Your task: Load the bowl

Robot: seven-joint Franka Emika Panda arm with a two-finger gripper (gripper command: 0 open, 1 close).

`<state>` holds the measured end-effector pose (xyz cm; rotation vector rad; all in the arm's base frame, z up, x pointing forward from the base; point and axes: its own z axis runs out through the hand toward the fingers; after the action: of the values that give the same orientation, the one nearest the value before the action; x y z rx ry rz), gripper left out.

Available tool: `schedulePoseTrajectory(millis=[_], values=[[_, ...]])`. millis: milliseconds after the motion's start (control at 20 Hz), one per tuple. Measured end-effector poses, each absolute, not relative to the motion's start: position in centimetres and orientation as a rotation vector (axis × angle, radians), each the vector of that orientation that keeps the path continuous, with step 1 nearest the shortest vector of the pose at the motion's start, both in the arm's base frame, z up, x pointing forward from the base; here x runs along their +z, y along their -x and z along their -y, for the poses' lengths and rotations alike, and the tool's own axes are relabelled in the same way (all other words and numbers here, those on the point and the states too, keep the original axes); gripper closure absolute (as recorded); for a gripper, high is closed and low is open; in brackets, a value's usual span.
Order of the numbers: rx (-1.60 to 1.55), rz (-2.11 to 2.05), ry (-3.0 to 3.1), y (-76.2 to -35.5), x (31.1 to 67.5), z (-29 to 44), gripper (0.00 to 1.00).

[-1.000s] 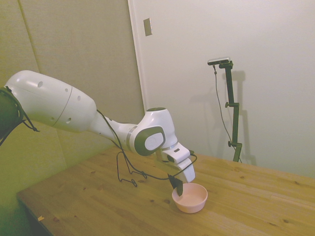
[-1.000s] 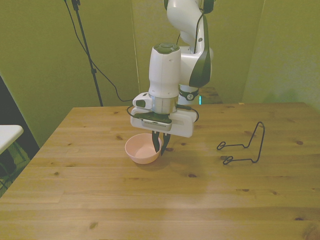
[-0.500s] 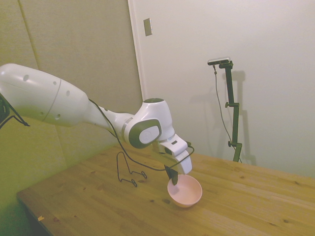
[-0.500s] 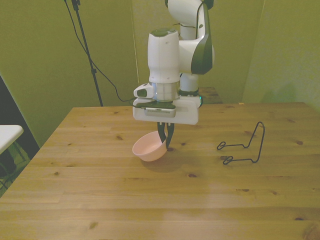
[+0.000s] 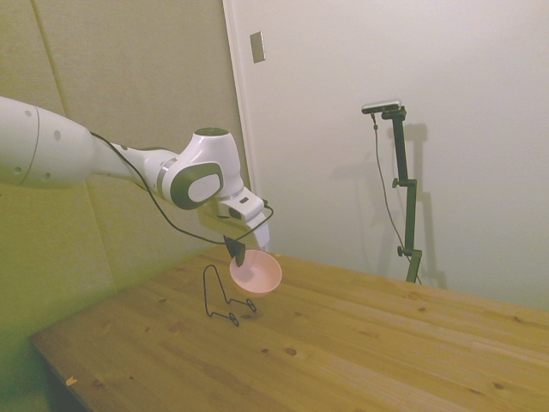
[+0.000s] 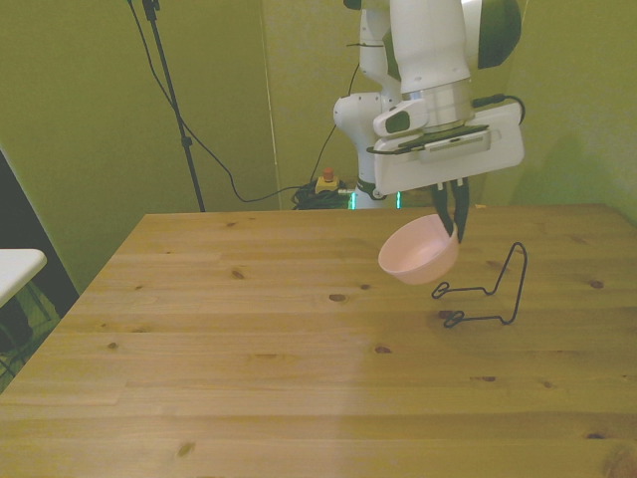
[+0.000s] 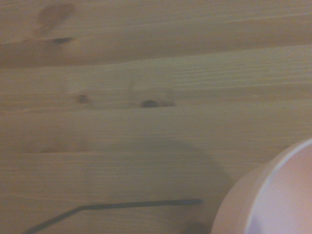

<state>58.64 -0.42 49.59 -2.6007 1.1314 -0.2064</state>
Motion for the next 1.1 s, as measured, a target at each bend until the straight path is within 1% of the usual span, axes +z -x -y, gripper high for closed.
schedulePoseTrajectory(millis=[200, 400, 700, 1100], values=[[-0.104, -0.963, 2.525, -58.0, 50.0, 0.7, 1.0], [-0.089, -0.898, 2.475, -57.9, 49.5, 0.7, 1.0], [-0.012, -0.739, 2.332, -56.8, 47.2, 2.0, 1.0], [0.01, -0.634, 2.197, -57.3, 43.8, 2.4, 1.0]])
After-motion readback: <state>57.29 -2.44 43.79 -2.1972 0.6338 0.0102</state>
